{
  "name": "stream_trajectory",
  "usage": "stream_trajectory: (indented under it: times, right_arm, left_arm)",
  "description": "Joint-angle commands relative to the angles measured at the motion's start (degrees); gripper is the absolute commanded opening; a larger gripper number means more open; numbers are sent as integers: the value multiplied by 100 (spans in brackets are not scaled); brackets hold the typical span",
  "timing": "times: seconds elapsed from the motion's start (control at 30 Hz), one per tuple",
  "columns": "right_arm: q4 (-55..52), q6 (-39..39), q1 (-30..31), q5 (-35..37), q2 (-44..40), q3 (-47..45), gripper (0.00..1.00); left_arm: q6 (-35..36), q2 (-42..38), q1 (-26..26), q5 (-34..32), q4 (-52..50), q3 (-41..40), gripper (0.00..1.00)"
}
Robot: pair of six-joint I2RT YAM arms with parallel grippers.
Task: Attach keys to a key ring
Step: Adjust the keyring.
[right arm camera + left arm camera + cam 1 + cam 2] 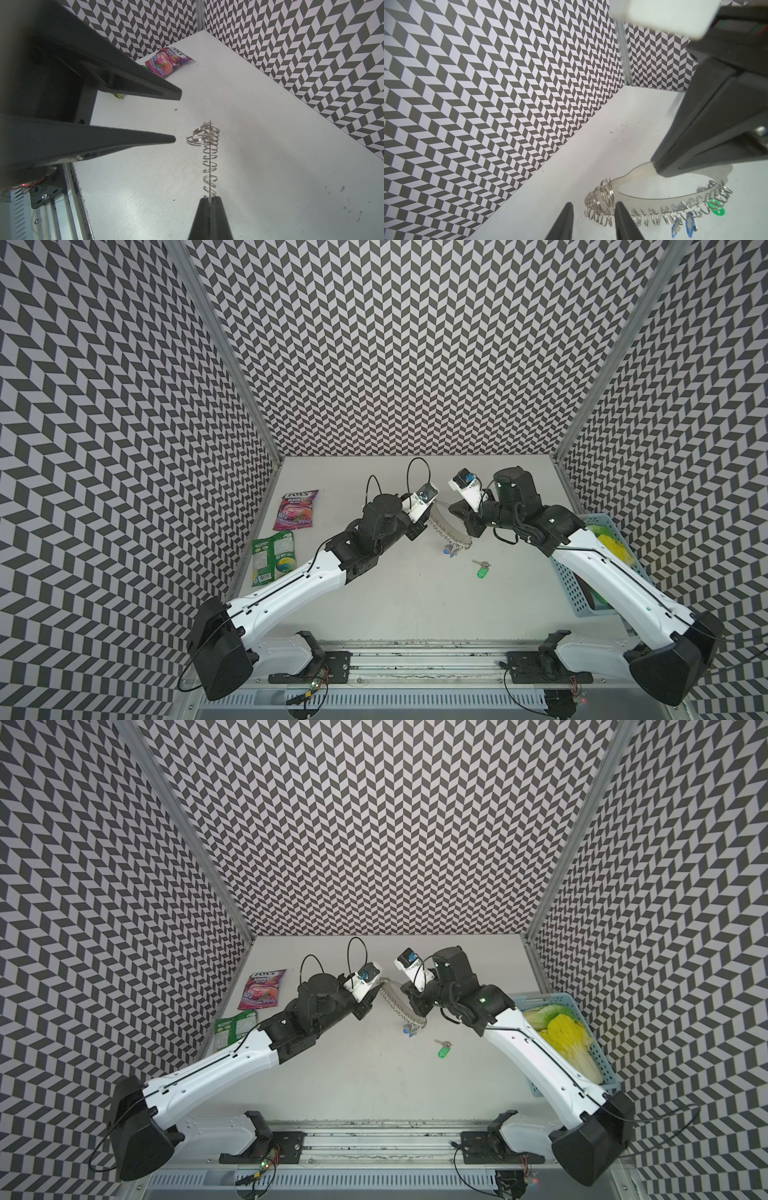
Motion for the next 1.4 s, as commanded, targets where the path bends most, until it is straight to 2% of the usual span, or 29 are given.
stream_trajectory:
  times: [0.0, 0.37, 0.63, 0.8, 1.0, 1.37]
  right_arm:
    - [492, -98, 49, 106, -147, 81, 0]
    - [475, -129, 84, 81, -147, 131, 0]
    - [438, -127, 118, 54, -200, 177, 0]
    - [399, -134, 128, 46, -229, 178, 0]
    - [385, -136, 137, 40, -248, 148, 0]
    - [374, -151, 146, 21, -213, 142, 0]
  left_arm:
    - [-68, 55, -76, 194, -15, 169, 36]
    - [-169, 201, -186, 113, -143, 73, 37]
    - [-143, 481, -196, -537, -138, 108, 37]
    - [-152, 459, -196, -505, -20, 74, 35]
    - [-191, 410, -195, -540, 79, 66, 27]
    - [-245, 234, -182, -631, 125, 53, 29]
